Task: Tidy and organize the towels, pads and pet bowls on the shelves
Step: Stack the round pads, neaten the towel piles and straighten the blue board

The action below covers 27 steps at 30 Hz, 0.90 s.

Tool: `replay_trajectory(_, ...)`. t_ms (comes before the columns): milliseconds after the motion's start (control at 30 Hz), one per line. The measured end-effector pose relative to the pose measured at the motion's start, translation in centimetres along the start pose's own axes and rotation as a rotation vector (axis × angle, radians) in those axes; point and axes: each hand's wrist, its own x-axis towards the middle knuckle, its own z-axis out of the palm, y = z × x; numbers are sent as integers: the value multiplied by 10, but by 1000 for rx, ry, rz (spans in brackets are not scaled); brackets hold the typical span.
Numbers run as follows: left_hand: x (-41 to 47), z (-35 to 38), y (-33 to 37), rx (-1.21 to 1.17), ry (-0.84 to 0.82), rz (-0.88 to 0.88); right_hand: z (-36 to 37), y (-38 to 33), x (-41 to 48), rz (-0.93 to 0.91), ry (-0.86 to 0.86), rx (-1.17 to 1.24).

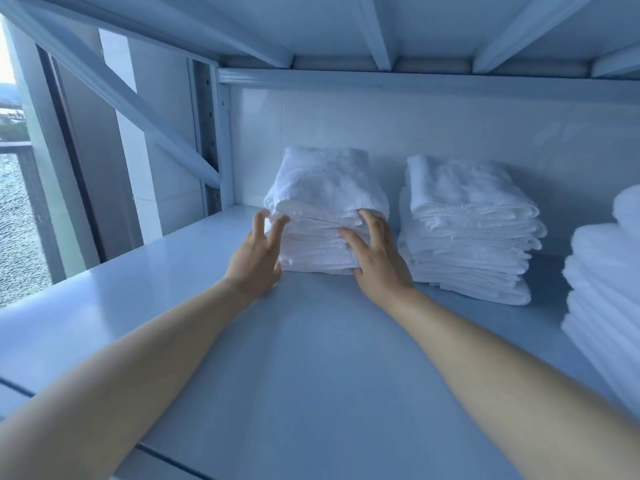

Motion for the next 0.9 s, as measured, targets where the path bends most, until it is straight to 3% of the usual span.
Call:
replay_trajectory(300, 3, 0, 3, -97, 17, -6, 2, 4, 1, -15, 57, 6)
replay_trajectory(900, -8, -7, 10, -59, -62, -59, -13, -4, -1, 28, -8, 102)
